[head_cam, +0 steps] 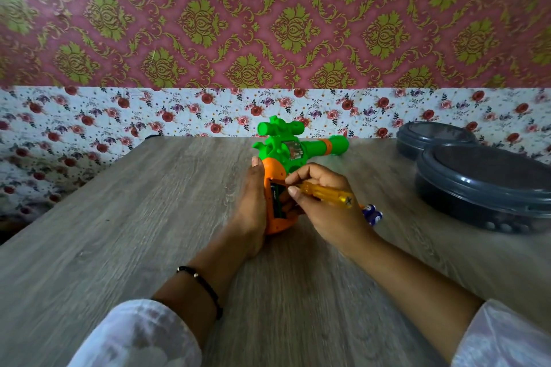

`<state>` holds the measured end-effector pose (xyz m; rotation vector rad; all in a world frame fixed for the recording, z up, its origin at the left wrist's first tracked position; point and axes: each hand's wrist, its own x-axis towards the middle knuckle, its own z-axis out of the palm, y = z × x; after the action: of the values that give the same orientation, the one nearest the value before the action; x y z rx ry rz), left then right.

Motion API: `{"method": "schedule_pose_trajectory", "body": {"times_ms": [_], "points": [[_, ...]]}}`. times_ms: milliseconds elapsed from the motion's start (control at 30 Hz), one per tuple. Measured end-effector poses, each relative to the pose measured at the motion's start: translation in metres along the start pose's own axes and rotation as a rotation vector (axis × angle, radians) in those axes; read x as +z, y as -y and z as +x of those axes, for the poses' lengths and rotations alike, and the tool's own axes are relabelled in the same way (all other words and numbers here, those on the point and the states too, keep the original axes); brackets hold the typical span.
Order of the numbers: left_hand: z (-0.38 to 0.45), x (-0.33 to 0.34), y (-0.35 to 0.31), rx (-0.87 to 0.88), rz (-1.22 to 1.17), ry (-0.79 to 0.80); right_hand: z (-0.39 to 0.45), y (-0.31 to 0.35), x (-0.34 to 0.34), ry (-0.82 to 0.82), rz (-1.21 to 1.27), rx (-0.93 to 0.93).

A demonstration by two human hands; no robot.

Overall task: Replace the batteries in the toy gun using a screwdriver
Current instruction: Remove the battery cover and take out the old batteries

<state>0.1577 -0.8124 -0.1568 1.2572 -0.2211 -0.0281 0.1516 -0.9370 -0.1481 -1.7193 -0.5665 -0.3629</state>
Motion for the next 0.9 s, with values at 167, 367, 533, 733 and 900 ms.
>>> {"method": "schedule_pose_trajectory", "body": {"times_ms": [167,367,533,733,900], "points": [[-0.002,0.001,-0.001,0.017,0.034,0.013,0.004,0.001,0.003,-0.058,0.011,-0.008],[-0.003,0.004,-0.003,0.021,0.051,-0.017,0.007,-0.005,0.006,-0.14,-0.01,0.013],[-0.004,0.005,-0.003,0.043,0.025,-0.042,0.012,-0.003,0.009,-0.19,-0.092,0.016],[0.0,0.007,0.002,0.117,0.131,-0.194,0.017,0.007,0.003,-0.163,0.013,0.114],[0.001,0.006,-0.001,0.056,0.097,-0.222,0.016,0.018,-0.003,-0.113,0.05,0.111]]}}
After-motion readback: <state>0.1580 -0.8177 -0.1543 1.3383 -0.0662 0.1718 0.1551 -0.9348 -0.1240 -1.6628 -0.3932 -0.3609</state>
